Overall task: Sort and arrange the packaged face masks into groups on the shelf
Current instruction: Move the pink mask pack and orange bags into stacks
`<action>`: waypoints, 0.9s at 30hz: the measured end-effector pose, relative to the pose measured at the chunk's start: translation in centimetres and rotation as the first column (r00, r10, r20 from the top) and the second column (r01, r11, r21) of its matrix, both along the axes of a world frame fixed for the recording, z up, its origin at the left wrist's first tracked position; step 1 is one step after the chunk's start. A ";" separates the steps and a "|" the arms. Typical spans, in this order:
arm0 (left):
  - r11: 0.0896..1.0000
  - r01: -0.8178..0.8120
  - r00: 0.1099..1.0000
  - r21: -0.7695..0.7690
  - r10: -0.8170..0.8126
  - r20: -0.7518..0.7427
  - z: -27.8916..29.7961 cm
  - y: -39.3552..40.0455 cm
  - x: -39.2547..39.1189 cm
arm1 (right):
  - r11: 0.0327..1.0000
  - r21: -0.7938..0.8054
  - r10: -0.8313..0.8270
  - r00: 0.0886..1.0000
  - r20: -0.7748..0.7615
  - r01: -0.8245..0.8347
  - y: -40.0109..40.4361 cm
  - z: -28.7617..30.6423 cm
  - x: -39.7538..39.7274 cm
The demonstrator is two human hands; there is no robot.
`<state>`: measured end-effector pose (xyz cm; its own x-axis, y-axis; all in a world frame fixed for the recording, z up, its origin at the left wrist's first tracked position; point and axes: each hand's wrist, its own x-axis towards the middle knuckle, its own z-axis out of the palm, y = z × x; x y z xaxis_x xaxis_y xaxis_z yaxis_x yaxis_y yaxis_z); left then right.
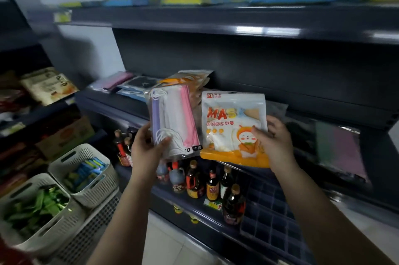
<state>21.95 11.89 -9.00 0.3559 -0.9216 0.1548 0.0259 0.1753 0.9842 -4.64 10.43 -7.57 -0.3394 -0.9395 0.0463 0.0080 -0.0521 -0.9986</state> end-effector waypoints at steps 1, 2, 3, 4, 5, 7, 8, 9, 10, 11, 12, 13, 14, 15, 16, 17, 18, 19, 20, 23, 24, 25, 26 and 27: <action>1.000 -0.010 1.000 -0.006 0.010 -0.003 0.1 -0.1 0.7 | 1.000 -0.009 0.009 1.000 -0.003 -0.009 -0.2 0.2 0.8; 1.000 -0.019 1.000 -0.007 0.019 -0.011 0.1 -0.3 1.6 | 1.000 -0.015 0.009 1.000 -0.004 -0.009 -0.5 0.3 1.7; 1.000 -0.024 1.000 -0.008 0.024 -0.015 0.1 -0.6 2.5 | 1.000 -0.014 0.004 1.000 0.001 -0.004 -0.8 0.4 2.5; 1.000 -0.027 1.000 -0.011 0.026 -0.017 0.1 -0.9 3.5 | 1.000 -0.008 -0.002 1.000 0.008 0.002 -1.2 0.5 3.5; 0.999 -0.030 0.999 -0.012 0.030 -0.014 0.1 -1.1 4.5 | 1.000 0.002 -0.007 1.000 0.012 0.007 -1.5 0.5 4.5; 0.999 -0.039 0.999 -0.012 0.039 -0.003 0.3 -1.7 6.8 | 1.000 0.017 -0.012 1.000 0.015 0.012 -2.3 0.5 6.6; 0.999 -0.040 0.999 -0.015 0.040 0.002 0.3 -2.0 8.0 | 1.000 0.022 -0.015 1.000 0.014 0.014 -2.7 0.6 7.7; 0.999 -0.038 0.999 -0.016 0.038 0.008 0.3 -2.4 9.2 | 0.999 0.027 -0.018 1.000 0.017 0.018 -3.0 0.6 8.8; 0.999 -0.035 0.999 -0.012 0.035 0.012 0.3 -2.9 10.4 | 0.999 0.031 -0.024 0.999 0.023 0.024 -3.4 0.7 9.9; 1.000 -0.028 0.999 -0.005 0.028 0.014 0.4 -3.3 11.6 | 0.999 0.033 -0.034 0.999 0.032 0.033 -3.9 0.7 10.9; 1.000 -0.022 1.000 0.002 0.022 0.012 0.3 -3.9 12.7 | 0.998 0.033 -0.045 0.998 0.041 0.044 -4.3 0.8 12.0; 1.000 -0.010 1.000 0.004 0.010 0.008 0.4 -4.3 13.8 | 0.998 0.031 -0.057 0.997 0.047 0.055 -4.7 0.8 12.9; 1.000 0.004 1.000 0.006 -0.004 0.003 0.5 -4.8 14.8 | 0.997 0.027 -0.068 0.996 0.050 0.067 -5.2 0.7 13.9; 1.000 0.017 1.000 0.010 -0.017 0.005 0.5 -5.2 15.8 | 0.997 0.023 -0.080 0.995 0.053 0.079 -5.7 0.6 14.8; 1.000 0.023 1.000 0.015 -0.023 0.011 0.4 -5.8 16.8 | 0.996 0.022 -0.090 0.994 0.058 0.089 -6.1 0.6 15.7; 0.999 0.025 0.999 0.024 -0.026 0.020 0.3 -6.3 17.8 | 0.995 0.023 -0.101 0.993 0.063 0.100 -6.6 0.5 16.5; 0.999 0.030 0.999 0.028 -0.031 0.024 0.2 -6.9 18.7 | 0.993 0.028 -0.115 0.991 0.066 0.113 -7.0 0.3 17.3; 0.999 0.037 0.999 0.036 -0.038 0.028 0.2 -7.5 19.5 | 0.991 0.032 -0.131 0.989 0.067 0.129 -7.4 0.2 18.0; 0.998 0.047 0.998 0.043 -0.048 0.029 0.1 -8.1 20.2 | 0.989 0.034 -0.146 0.987 0.064 0.144 -7.8 0.1 18.7; 0.996 0.082 0.996 0.043 -0.084 0.036 0.2 -9.7 21.7 | 0.983 0.031 -0.180 0.983 0.028 0.179 -8.7 -0.2 20.2; 0.995 0.093 0.995 0.039 -0.094 0.030 0.3 -10.2 22.0 | 0.982 0.027 -0.188 0.982 0.014 0.187 -9.0 -0.3 20.6; 0.994 0.106 0.994 0.038 -0.107 0.020 0.4 -10.6 22.2 | 0.980 0.021 -0.196 0.981 0.004 0.196 -9.2 -0.3 21.0; 0.992 0.120 0.993 0.039 -0.120 0.008 0.4 -11.0 22.4 | 0.979 0.016 -0.202 0.979 -0.002 0.202 -9.5 -0.2 21.3; 0.990 0.131 0.991 0.043 -0.131 -0.006 0.5 -11.5 22.5 | 0.978 0.011 -0.209 0.978 -0.003 0.209 -9.8 -0.2 21.5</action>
<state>44.44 0.39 -8.53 0.2321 -0.9661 0.1132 0.0488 0.1278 0.9906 16.90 0.63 -7.78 -0.5282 -0.8483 0.0370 -0.0039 -0.0411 -0.9991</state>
